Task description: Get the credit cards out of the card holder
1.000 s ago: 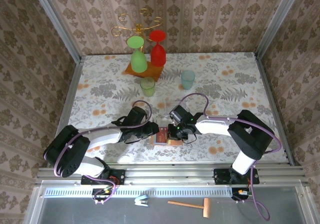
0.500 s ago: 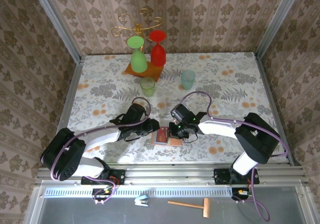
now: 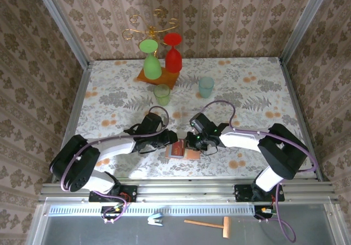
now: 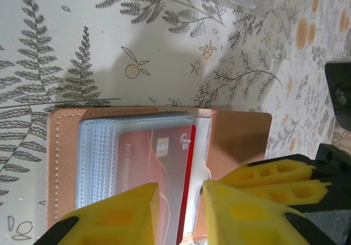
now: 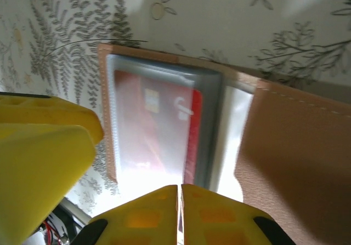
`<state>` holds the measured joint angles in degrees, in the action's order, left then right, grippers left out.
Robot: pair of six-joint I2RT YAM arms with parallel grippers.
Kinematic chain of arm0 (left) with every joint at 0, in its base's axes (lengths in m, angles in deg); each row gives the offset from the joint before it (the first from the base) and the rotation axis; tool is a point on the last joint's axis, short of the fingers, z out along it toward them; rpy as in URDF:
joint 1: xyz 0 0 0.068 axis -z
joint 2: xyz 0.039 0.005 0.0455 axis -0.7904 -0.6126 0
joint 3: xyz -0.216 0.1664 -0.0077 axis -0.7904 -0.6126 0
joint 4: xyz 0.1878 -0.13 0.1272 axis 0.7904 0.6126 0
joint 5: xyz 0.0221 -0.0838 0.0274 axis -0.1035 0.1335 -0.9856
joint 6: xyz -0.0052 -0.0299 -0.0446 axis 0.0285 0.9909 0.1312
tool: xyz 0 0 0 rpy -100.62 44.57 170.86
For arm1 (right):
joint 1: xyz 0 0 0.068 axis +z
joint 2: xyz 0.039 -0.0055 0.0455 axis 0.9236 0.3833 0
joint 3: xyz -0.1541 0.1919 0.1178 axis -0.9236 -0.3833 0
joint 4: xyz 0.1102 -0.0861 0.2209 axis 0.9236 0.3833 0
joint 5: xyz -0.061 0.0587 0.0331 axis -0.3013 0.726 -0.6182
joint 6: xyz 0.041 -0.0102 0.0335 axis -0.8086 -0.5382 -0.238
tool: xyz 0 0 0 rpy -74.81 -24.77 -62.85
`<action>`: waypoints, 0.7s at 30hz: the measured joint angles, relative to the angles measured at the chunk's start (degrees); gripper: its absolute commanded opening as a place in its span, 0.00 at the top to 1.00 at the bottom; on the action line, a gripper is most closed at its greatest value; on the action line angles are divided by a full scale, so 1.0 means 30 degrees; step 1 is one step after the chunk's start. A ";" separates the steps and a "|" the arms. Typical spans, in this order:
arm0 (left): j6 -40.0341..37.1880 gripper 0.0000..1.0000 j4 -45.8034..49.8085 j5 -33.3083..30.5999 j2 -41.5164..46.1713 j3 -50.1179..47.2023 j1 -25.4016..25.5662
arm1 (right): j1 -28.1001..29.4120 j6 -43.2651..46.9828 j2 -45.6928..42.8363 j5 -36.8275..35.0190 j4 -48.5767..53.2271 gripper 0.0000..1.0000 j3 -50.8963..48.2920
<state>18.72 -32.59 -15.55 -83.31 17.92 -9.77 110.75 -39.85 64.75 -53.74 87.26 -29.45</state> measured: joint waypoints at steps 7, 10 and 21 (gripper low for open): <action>0.0073 0.72 -0.0379 0.0117 -0.0051 0.0000 0.0000 | -0.0211 0.0954 0.0663 -0.0838 0.1027 0.90 0.0066; 0.0146 0.72 -0.0488 0.0138 -0.0087 0.0000 -0.0007 | -0.0262 0.1399 0.1005 -0.0903 0.1071 0.90 0.0219; 0.0299 0.72 -0.0561 0.0182 -0.0255 0.0000 0.0000 | -0.0313 0.2477 0.1515 -0.1005 0.1151 0.90 0.0976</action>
<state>19.62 -34.28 -15.01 -84.08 17.92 -9.77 109.81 -32.42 69.30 -56.76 90.71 -26.52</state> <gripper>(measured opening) 0.278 0.097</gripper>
